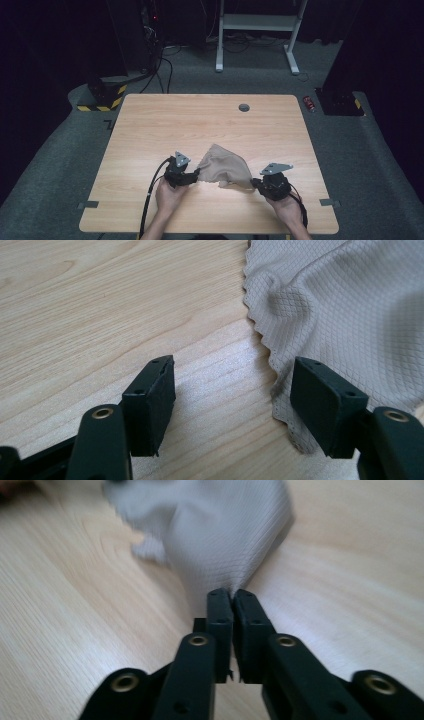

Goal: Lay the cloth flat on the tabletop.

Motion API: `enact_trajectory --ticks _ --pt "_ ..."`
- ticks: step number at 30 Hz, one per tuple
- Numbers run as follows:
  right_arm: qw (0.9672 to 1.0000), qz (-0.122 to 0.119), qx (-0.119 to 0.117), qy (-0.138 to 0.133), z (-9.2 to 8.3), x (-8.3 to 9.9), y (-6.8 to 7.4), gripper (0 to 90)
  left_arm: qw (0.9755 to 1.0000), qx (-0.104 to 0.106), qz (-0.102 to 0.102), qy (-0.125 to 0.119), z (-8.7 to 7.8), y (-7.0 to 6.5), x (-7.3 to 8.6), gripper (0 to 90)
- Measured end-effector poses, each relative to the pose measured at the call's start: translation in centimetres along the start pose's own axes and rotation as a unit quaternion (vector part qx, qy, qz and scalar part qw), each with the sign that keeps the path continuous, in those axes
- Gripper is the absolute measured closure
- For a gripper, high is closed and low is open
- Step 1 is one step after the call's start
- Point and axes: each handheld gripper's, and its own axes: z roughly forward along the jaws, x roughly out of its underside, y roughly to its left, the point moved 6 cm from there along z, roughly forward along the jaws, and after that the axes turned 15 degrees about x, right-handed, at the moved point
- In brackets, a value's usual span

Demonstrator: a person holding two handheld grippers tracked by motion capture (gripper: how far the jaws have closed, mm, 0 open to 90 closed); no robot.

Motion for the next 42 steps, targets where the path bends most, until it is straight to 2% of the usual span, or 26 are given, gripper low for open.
enact_trajectory --ticks 2,3,4,6,8,11,13,14,17,18,19,20,21,23,27,29,30,32,33,34,35,36,37,39,40,42 --pt "1.0000 0.004 0.003 -0.002 0.5 0.1 0.0 71.4 1.0000 0.000 0.000 0.000 0.0 0.0 0.0 34.8" --pt "0.9992 0.031 0.001 -0.023 0.4 -0.5 -0.5 66.9 1.0000 0.000 0.000 0.000 0.0 0.0 0.0 34.8" --pt "0.9987 0.039 0.002 -0.033 0.4 -0.9 -0.7 65.1 1.0000 0.000 0.000 0.000 0.0 0.0 0.0 34.9" --pt "0.9978 0.050 0.006 -0.043 0.3 -1.3 -1.0 64.0 1.0000 0.000 0.000 0.000 0.0 0.0 0.0 34.8" --pt "0.9951 0.068 0.023 -0.068 0.3 -3.1 -2.1 61.7 1.0000 0.000 0.001 0.000 0.0 0.0 0.0 34.8" --pt "0.9943 0.073 0.030 -0.073 0.8 -4.2 -2.7 61.6 1.0000 0.000 0.000 0.000 0.0 0.0 0.0 34.8" --pt "0.9948 0.076 0.025 -0.064 2.3 -5.8 -3.0 61.6 1.0000 0.000 0.000 0.000 0.0 0.0 0.0 34.8" --pt "0.9948 0.076 0.025 -0.064 2.3 -5.8 -3.0 61.6 1.0000 0.000 0.000 0.000 0.0 0.0 0.0 34.8" --pt "0.9961 0.078 0.018 -0.036 5.1 -6.8 -2.9 63.1 1.0000 0.000 0.000 0.000 0.0 0.0 0.0 34.8" --pt "0.9961 0.078 0.018 -0.036 5.1 -6.8 -2.9 63.1 1.0000 0.000 0.000 0.000 0.0 0.0 0.0 34.8" --pt "0.9962 0.084 0.001 -0.020 6.3 -6.8 -2.5 66.9 1.0000 0.000 0.001 0.000 0.0 0.0 0.0 34.8" --pt "0.9962 0.084 0.001 -0.020 6.3 -6.8 -2.5 66.9 1.0000 0.000 0.001 0.000 0.0 0.0 0.0 34.8" --pt "0.9974 0.071 -0.009 -0.002 7.1 -6.7 -2.0 76.5 1.0000 0.000 0.001 0.000 0.0 0.0 0.0 34.8" --pt "0.9982 0.058 -0.014 0.002 7.4 -6.7 -1.6 87.3 1.0000 0.000 0.001 0.000 0.0 0.0 0.0 34.8" --pt "0.9986 0.047 -0.024 -0.007 6.8 -7.1 -0.7 88.8 1.0000 0.000 0.001 0.000 0.0 0.0 0.0 34.8" --pt "0.9991 0.017 -0.019 -0.033 5.6 -8.0 0.4 88.8 1.0000 0.000 0.001 0.000 0.0 0.0 0.0 34.8" --pt "0.9983 -0.011 -0.021 -0.054 4.5 -8.8 1.9 88.7 1.0000 0.000 0.001 0.000 0.0 0.0 0.0 34.8" --pt "0.9976 -0.022 -0.024 -0.060 4.2 -9.0 2.5 88.6 1.0000 0.000 0.002 0.001 0.0 0.0 0.0 34.8" --pt "0.9957 -0.053 -0.039 -0.065 3.9 -9.3 4.5 88.5 1.0000 0.000 0.001 0.000 0.0 0.0 0.0 34.8" --pt "0.9957 -0.053 -0.039 -0.065 3.9 -9.3 4.5 88.5 1.0000 0.000 0.002 0.001 0.0 0.0 0.0 34.8" --pt "0.9946 -0.069 -0.047 -0.062 4.0 -9.1 5.7 88.2 1.0000 0.000 0.001 0.001 0.0 0.0 0.0 34.7" --pt "0.9909 -0.111 -0.061 -0.045 4.7 -8.2 8.2 84.6 1.0000 0.000 0.001 0.001 0.0 0.0 0.0 34.7" --pt "0.9897 -0.121 -0.065 -0.041 5.0 -7.9 8.8 81.6 1.0000 0.000 0.001 0.001 0.0 0.0 0.0 34.7" --pt "0.9888 -0.126 -0.071 -0.036 5.2 -7.6 9.3 78.9 1.0000 0.000 0.000 0.000 0.0 0.0 0.0 34.7" --pt "0.9891 -0.120 -0.075 -0.041 5.1 -7.3 9.5 75.0 1.0000 -0.001 0.002 0.002 0.0 0.0 0.0 34.7" --pt "0.9911 -0.097 -0.068 -0.059 4.3 -7.6 8.6 72.0 1.0000 -0.001 0.003 0.002 0.0 0.0 0.0 34.8"
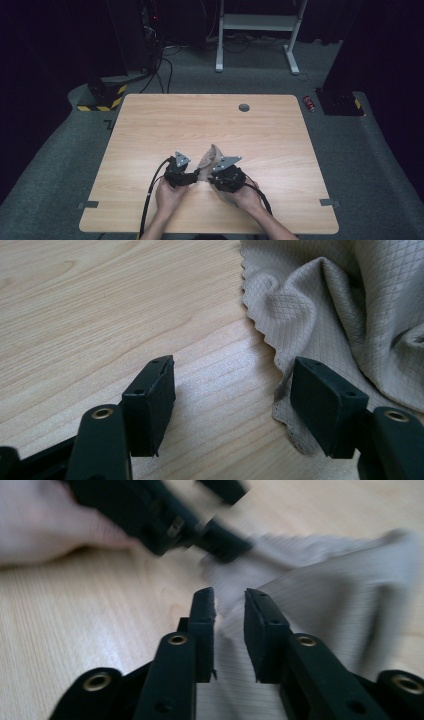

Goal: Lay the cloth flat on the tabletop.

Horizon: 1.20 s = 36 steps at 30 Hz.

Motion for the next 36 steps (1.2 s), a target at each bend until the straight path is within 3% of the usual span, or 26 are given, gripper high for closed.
enact_trajectory --ticks 1,4,5,9,15,18,20,23,29,34,36 --pt "1.0000 0.000 0.000 0.000 0.0 0.0 0.0 72.0 1.0000 0.000 0.000 0.000 0.0 0.0 0.0 34.8" --pt "0.9985 0.037 0.031 -0.026 -1.7 -0.2 -2.4 70.7 1.0000 0.000 0.000 0.000 0.0 0.0 0.0 34.7" --pt "0.9961 0.062 0.057 -0.025 -2.2 0.2 -4.3 68.0 1.0000 0.000 -0.001 0.000 0.0 0.0 0.0 34.7" --pt "0.9933 0.094 0.067 -0.011 -1.8 1.4 -6.0 63.6 1.0000 0.000 -0.001 0.000 0.0 0.0 0.0 34.8" --pt "0.9940 0.088 0.062 0.020 0.1 2.2 -5.5 68.6 1.0000 0.000 0.000 -0.001 0.0 0.0 0.0 34.7" --pt "0.9943 0.074 0.067 0.035 1.3 2.3 -5.8 88.2 1.0000 0.000 0.000 -0.001 0.0 0.0 0.0 34.7" --pt "0.9942 0.074 0.070 0.034 1.2 2.1 -5.9 88.6 1.0000 0.000 0.000 -0.001 0.0 0.0 0.0 34.7" --pt "0.9932 0.078 0.083 0.024 0.4 1.4 -7.0 88.7 1.0000 0.000 -0.001 -0.001 0.0 0.0 0.0 34.8" --pt "0.9883 0.093 0.120 0.012 -1.2 -0.1 -10.7 88.6 1.0000 0.000 -0.001 -0.001 0.0 0.0 0.0 34.7" --pt "0.9851 0.091 0.145 0.007 -1.4 -0.6 -11.8 88.6 1.0000 0.000 -0.001 -0.001 0.0 0.0 0.0 34.7" --pt "0.9830 0.102 0.152 0.015 -1.0 -0.4 -12.3 88.3 1.0000 0.000 -0.001 0.000 0.0 0.0 0.0 34.7"
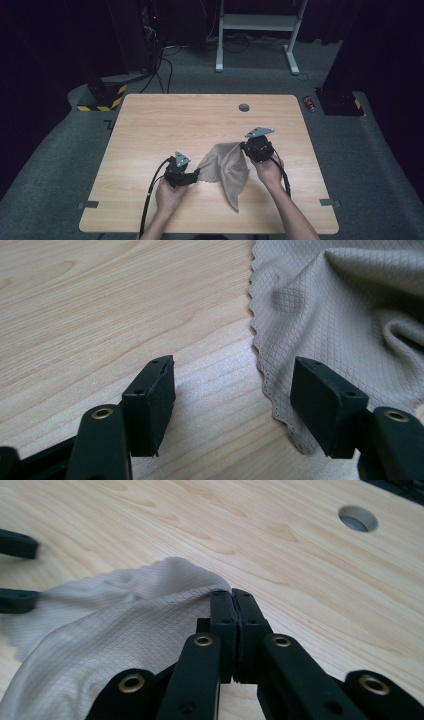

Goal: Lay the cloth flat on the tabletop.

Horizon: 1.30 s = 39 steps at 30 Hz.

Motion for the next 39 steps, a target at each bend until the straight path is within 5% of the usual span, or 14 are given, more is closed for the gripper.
enact_trajectory --ticks 3,4,12,18,25,27,32,39 --pt "0.9998 0.006 -0.001 0.021 1.2 0.6 0.0 83.1 1.0000 0.000 0.001 0.000 0.0 0.0 0.0 34.7" --pt "0.9989 -0.002 -0.021 0.043 1.7 1.2 0.5 76.6 1.0000 0.000 0.001 0.000 0.0 0.0 0.0 34.7" --pt "0.9986 0.041 -0.016 0.030 0.4 3.1 -0.5 66.5 1.0000 0.000 -0.001 -0.001 0.0 0.0 0.0 34.7" --pt "0.9966 0.050 -0.023 0.061 1.2 5.6 -0.4 67.3 1.0000 0.000 -0.001 -0.001 0.0 0.0 0.0 34.7" --pt "0.9943 0.068 -0.031 0.076 2.9 5.7 0.5 68.3 1.0000 0.000 0.001 0.001 0.0 0.0 0.0 34.6" --pt "0.9945 0.056 -0.026 0.084 3.3 5.8 0.8 73.1 1.0000 0.000 0.001 0.001 0.0 0.0 0.0 34.6" --pt "0.9955 0.034 -0.021 0.085 3.2 5.7 1.1 88.0 1.0000 -0.001 0.000 -0.001 0.0 0.0 0.0 34.6" --pt "0.9971 0.042 -0.017 0.061 1.7 4.8 0.0 89.1 1.0000 -0.001 0.001 0.000 0.0 0.0 0.0 34.6"
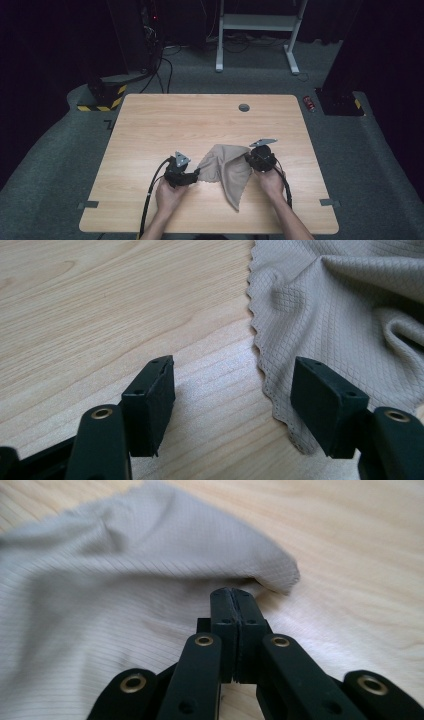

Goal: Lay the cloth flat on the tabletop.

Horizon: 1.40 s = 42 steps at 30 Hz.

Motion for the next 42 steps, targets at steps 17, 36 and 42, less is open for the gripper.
enact_trajectory --ticks 17,36,42 --pt "0.9882 -0.136 -0.062 -0.034 -1.1 -1.5 9.0 85.0 1.0000 0.000 -0.001 0.001 0.0 0.0 0.0 34.5" --pt "0.9981 -0.019 -0.054 -0.021 -1.1 0.6 4.1 61.6 1.0000 0.000 -0.002 -0.001 0.0 0.0 0.0 34.5" --pt "0.9981 -0.049 -0.038 -0.005 -0.2 0.3 4.5 83.5 1.0000 0.000 -0.002 -0.001 0.0 0.0 0.0 34.5"
